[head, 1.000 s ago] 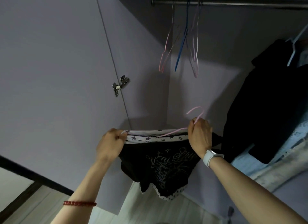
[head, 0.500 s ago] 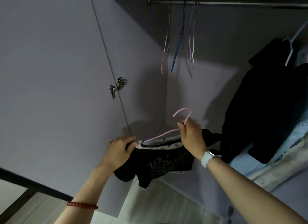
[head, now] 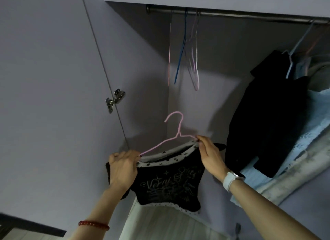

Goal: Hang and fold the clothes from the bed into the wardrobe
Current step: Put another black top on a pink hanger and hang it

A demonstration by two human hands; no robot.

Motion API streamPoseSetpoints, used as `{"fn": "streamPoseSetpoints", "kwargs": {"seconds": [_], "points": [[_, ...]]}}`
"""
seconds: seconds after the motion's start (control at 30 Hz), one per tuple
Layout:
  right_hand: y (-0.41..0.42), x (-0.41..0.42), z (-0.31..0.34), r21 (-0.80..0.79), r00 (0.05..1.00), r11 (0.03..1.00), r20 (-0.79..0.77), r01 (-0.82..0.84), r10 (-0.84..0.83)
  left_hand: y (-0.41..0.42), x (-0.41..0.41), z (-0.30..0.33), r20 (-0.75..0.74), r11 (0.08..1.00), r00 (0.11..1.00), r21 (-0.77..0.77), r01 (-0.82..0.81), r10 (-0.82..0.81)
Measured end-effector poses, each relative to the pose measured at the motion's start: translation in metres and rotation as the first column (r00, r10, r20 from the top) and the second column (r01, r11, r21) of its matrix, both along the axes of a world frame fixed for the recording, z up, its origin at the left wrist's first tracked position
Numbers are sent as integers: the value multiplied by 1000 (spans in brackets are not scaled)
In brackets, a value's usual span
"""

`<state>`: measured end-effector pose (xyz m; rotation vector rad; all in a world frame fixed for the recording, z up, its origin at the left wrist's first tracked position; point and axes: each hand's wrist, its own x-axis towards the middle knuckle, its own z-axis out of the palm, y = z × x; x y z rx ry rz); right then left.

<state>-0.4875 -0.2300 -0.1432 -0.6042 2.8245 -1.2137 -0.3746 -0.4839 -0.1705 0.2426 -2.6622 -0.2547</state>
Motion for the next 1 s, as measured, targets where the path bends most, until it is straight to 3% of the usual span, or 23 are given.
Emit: {"fn": "streamPoseSetpoints", "kwargs": {"seconds": [0.17,0.37,0.53,0.6,0.7,0.83,1.0], "points": [[35,-10,-21,392,1000,920,6,23,-27,-7,-19,4,-121,997,992,-71,34,-42],[66,-22,-19,602,980,791,68,108,-186,-17,-41,-1,-160,995,984,-71,69,-79],[82,-30,-16,473,937,825,-3,308,-349,-22,-53,-6,-103,999,994,22,35,-33],[85,-28,-14,463,903,797,-20,388,-428,-20,-59,-4,-85,998,996,49,27,-22],[87,-24,-6,614,897,696,-45,373,-441,-20,-68,-3,-100,997,993,17,71,-69],[82,-27,1,573,969,788,-43,225,-245,-21,-85,-1,-115,990,984,13,141,-138],[101,-18,6,577,927,764,29,290,-374,-21,-112,12,-114,988,985,69,140,-132]]}}
